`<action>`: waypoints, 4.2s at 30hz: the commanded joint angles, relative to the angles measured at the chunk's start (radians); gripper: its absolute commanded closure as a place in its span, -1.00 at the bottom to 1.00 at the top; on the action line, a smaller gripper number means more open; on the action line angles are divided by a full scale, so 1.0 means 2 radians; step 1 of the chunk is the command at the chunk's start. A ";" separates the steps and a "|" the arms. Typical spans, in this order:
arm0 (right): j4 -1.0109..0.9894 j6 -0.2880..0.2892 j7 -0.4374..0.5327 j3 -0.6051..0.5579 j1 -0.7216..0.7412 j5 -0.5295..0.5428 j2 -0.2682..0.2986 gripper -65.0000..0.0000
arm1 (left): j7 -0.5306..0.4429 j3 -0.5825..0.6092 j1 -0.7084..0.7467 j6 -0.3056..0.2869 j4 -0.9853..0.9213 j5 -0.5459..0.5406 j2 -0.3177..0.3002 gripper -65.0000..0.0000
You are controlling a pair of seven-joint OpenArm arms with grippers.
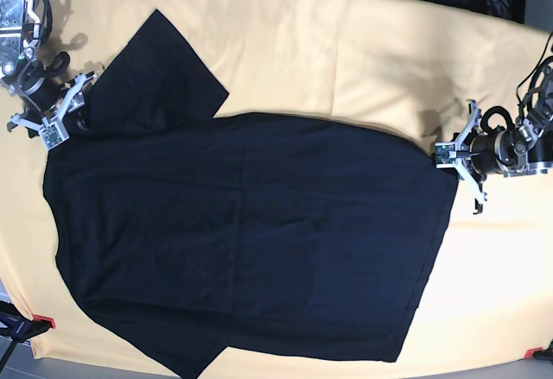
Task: Fold the T-shirt properly
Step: 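Hold the shirt corners with both grippers and adjust the grip, then drag the shirt with both grippers toward the robot to flatten it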
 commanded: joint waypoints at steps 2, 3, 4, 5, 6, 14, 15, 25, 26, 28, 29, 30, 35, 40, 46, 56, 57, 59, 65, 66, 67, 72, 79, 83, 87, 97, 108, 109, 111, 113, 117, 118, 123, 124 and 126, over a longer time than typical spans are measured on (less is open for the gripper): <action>-0.018 0.004 -0.016 -0.001 -0.001 -0.012 0.006 0.02 | -0.005 -0.006 -0.011 0.004 0.005 -0.004 -0.011 1.00; -0.027 0.004 -0.016 -0.001 -0.001 -0.012 0.006 0.06 | -0.006 -0.006 -0.011 0.004 0.005 -0.004 -0.011 1.00; -0.035 0.004 -0.016 -0.001 -0.001 -0.012 0.006 0.14 | -0.006 -0.006 -0.011 0.004 0.005 -0.004 -0.011 1.00; -0.041 0.004 -0.016 -0.001 -0.001 -0.012 0.006 0.28 | -0.006 -0.006 -0.011 0.004 0.005 -0.004 -0.011 1.00; -0.046 0.006 -0.016 -0.001 -0.001 -0.012 0.006 0.44 | -0.006 -0.006 -0.011 0.004 0.005 -0.004 -0.011 1.00; -0.019 0.006 -0.056 -0.001 -0.001 0.041 0.009 1.00 | -0.006 -0.006 -0.014 0.004 0.006 -0.004 -0.011 1.00; -0.008 -0.001 -0.056 -0.001 -0.001 0.040 0.009 1.00 | -0.006 -0.007 -0.014 0.004 0.006 -0.004 -0.012 1.00; 0.129 -0.027 -0.097 0.020 -0.005 0.061 0.013 1.00 | -0.005 -0.007 -0.039 0.002 0.047 -0.077 -0.041 1.00; 0.137 -0.028 -0.101 0.020 -0.006 0.069 0.016 1.00 | -0.005 -0.007 -0.039 -0.002 0.051 -0.083 -0.044 1.00; 0.147 -0.027 -0.109 0.020 -0.007 0.082 0.022 1.00 | -0.006 -0.007 -0.039 -0.006 0.059 -0.085 -0.050 1.00; 0.149 -0.027 -0.110 0.020 -0.009 0.082 0.027 1.00 | -0.006 -0.007 -0.039 -0.006 0.062 -0.087 -0.052 1.00; 0.149 -0.027 -0.111 0.020 -0.011 0.084 0.031 1.00 | -0.006 -0.007 -0.038 -0.006 0.064 -0.092 -0.055 1.00; 0.149 -0.027 -0.140 0.020 -0.011 0.111 0.053 1.00 | -0.006 -0.007 -0.028 -0.006 0.067 -0.112 -0.068 1.00; 0.149 -0.027 -0.148 0.020 -0.011 0.117 0.076 1.00 | -0.006 -0.007 -0.027 -0.006 0.068 -0.113 -0.079 1.00; 0.154 -0.012 -0.155 0.020 -0.028 0.131 0.096 1.00 | -0.001 -0.007 -0.013 -0.006 0.102 -0.145 -0.106 1.00; 0.217 -0.036 -0.157 0.039 -0.109 0.104 0.116 1.00 | 0.039 -0.007 0.053 -0.006 0.185 -0.148 -0.160 1.00; 0.222 -0.036 -0.157 0.045 -0.119 0.104 0.116 1.00 | 0.047 -0.007 0.056 -0.006 0.188 -0.148 -0.162 1.00; 0.229 -0.037 -0.157 0.059 -0.141 0.104 0.116 1.00 | 0.059 -0.007 0.064 -0.006 0.194 -0.148 -0.166 1.00; 0.238 -0.028 -0.160 0.123 -0.204 0.120 0.116 1.00 | 0.059 -0.007 0.091 -0.006 0.216 -0.149 -0.177 1.00; 0.238 -0.022 -0.164 0.133 -0.214 0.134 0.116 1.00 | 0.059 -0.007 0.096 -0.006 0.223 -0.150 -0.181 1.00; 0.238 -0.015 -0.168 0.143 -0.224 0.147 0.116 1.00 | 0.059 -0.007 0.102 -0.006 0.231 -0.154 -0.185 1.00; 0.243 -0.004 -0.177 0.173 -0.263 0.172 0.116 1.00 | 0.073 -0.007 0.123 -0.006 0.274 -0.163 -0.213 1.00; 0.292 -0.006 -0.181 0.180 -0.311 0.171 0.116 1.00 | 0.154 -0.007 0.150 -0.006 0.327 -0.216 -0.246 1.00; 0.315 -0.012 -0.185 0.180 -0.331 0.166 0.116 1.00 | 0.226 -0.007 0.154 -0.006 0.360 -0.275 -0.260 1.00; 0.320 -0.012 -0.187 0.180 -0.352 0.152 0.116 1.00 | 0.301 -0.007 0.154 -0.006 0.393 -0.329 -0.268 1.00; 0.320 -0.023 -0.238 0.203 -0.361 0.155 0.105 1.00 | 0.343 -0.007 0.154 -0.006 0.413 -0.351 -0.269 1.00; 0.320 -0.037 -0.323 0.245 -0.361 0.241 0.093 1.00 | 0.366 -0.007 0.154 -0.006 0.418 -0.375 -0.269 1.00; 0.320 -0.035 -0.328 0.245 -0.361 0.241 0.090 1.00 | 0.380 -0.007 0.154 -0.006 0.421 -0.382 -0.269 1.00; 0.320 -0.030 -0.334 0.245 -0.361 0.241 0.083 1.00 | 0.414 -0.007 0.154 -0.006 0.428 -0.411 -0.269 1.00; 0.320 -0.031 -0.338 0.245 -0.371 0.240 0.083 1.00 | 0.435 -0.007 0.154 -0.006 0.433 -0.433 -0.269 1.00; 0.320 -0.028 -0.338 0.245 -0.389 0.237 0.083 1.00 | 0.436 -0.007 0.154 -0.006 0.437 -0.438 -0.269 1.00; 0.320 -0.024 -0.337 0.245 -0.388 0.236 0.083 1.00 | 0.436 -0.007 0.154 -0.006 0.437 -0.437 -0.269 1.00; 0.322 -0.023 -0.284 0.245 -0.387 0.214 0.084 1.00 | 0.435 -0.007 0.154 -0.006 0.437 -0.420 -0.269 1.00; 0.323 -0.023 -0.270 0.245 -0.384 0.199 0.084 1.00 | 0.431 -0.007 0.154 -0.006 0.437 -0.406 -0.269 1.00; 0.324 -0.023 -0.245 0.245 -0.378 0.175 0.086 1.00 | 0.411 -0.007 0.154 -0.006 0.436 -0.372 -0.269 1.00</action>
